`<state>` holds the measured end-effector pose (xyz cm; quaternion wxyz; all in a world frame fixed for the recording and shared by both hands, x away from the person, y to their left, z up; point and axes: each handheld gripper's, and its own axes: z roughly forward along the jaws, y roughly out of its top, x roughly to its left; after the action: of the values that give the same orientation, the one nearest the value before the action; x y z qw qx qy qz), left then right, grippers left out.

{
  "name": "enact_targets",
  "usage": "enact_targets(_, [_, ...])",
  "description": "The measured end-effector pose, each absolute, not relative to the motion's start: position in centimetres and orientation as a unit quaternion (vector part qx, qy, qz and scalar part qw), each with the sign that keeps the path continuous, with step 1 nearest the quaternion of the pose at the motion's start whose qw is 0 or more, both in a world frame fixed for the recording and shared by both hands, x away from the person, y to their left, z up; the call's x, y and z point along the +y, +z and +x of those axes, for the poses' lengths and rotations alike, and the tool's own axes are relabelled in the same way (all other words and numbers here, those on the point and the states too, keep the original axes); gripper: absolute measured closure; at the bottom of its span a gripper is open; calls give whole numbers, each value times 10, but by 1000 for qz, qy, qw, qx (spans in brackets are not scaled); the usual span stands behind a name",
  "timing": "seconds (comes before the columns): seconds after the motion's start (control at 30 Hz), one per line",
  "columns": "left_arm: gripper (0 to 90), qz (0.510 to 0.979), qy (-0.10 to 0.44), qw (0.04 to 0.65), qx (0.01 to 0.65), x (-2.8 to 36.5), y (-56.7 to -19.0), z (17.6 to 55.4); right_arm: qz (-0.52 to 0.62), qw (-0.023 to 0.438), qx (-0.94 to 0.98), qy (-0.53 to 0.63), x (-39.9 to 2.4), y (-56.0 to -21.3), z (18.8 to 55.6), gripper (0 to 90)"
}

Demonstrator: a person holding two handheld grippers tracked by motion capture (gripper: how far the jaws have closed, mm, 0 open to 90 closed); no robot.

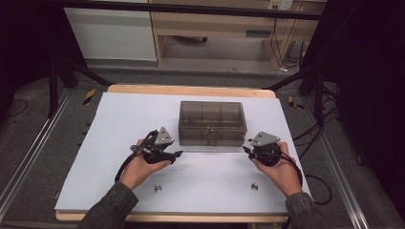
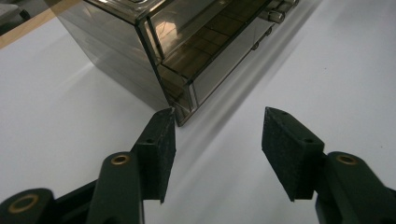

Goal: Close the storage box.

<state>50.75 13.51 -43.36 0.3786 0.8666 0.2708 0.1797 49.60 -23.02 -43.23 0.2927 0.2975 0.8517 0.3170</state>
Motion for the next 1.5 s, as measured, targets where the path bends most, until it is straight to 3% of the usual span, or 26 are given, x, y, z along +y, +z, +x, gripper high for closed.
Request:
enact_targets(0.53, [599, 868, 183, 372, 271, 126, -442, 520, 302, 249, 865, 313, -230, -439, 518, 726])
enact_targets(0.77, [636, 866, 179, 377, 274, 126, -445, 527, 299, 244, 867, 314, -230, -443, 522, 753])
enact_targets(1.3, [815, 872, 176, 367, 270, 128, -444, 529, 293, 230, 871, 322, -233, -442, 524, 801])
enact_targets(1.5, [823, 881, 173, 357, 259, 128, -442, 523, 285, 224, 877, 316, -234, -440, 517, 807])
